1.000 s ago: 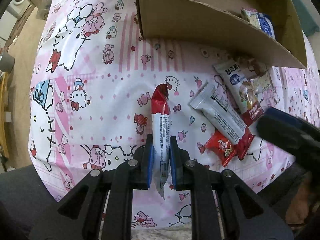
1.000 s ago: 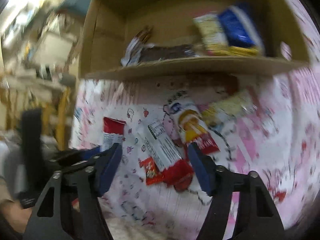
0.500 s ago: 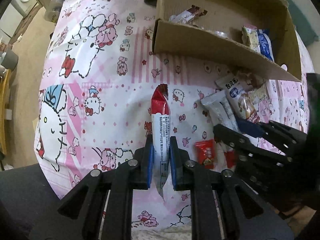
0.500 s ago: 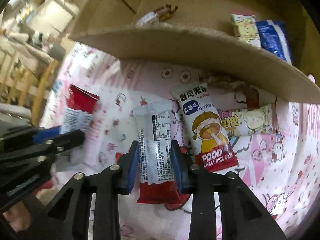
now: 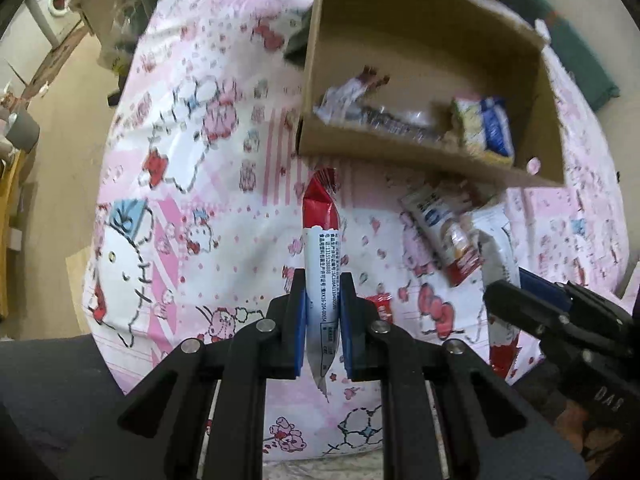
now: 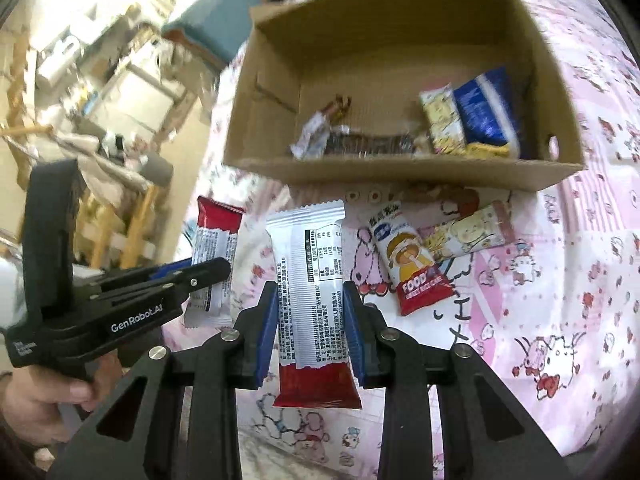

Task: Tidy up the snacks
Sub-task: 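Carry both wafer bars over the box and lower them inside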

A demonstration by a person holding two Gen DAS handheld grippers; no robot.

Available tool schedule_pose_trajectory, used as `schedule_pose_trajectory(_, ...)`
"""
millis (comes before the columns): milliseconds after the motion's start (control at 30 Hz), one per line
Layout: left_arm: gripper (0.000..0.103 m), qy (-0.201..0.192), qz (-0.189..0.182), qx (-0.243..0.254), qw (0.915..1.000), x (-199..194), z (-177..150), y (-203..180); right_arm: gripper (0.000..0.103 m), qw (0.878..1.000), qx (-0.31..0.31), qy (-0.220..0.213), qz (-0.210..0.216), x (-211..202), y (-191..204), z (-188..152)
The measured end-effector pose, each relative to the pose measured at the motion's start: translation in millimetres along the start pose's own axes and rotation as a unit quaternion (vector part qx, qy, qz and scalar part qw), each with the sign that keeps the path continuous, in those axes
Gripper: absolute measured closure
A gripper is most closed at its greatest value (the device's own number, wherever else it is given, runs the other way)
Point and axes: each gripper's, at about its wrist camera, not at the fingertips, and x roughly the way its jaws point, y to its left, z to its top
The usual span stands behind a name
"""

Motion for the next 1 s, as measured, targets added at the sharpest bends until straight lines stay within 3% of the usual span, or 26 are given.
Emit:
schedule_pose_trajectory(200, 0.091, -0.076, -0.022, 0.007, 0.9968, -46, 26, -1, 0.07, 0.994, 0.056, -0.094, 0.028, -53, -17, 7)
schedule_pose_trajectory(367, 0.091, -0.121, -0.019, 0.019, 0.9923, -74, 57, -3, 0.07, 0.985, 0.093, -0.145, 0.019, -78, -33, 13)
schedule_pose_trajectory(800, 0.091, -0.141, -0.024, 0.035, 0.9891, -63, 106, -27, 0.07, 0.972, 0.113, -0.205, -0.002, -94, -67, 72)
schedule_pose_trajectory(1000, 0.091, -0.129, -0.011, 0.037, 0.9909, -41, 127, -33, 0.07, 0.973, 0.113, -0.202, -0.022, -77, -84, 95)
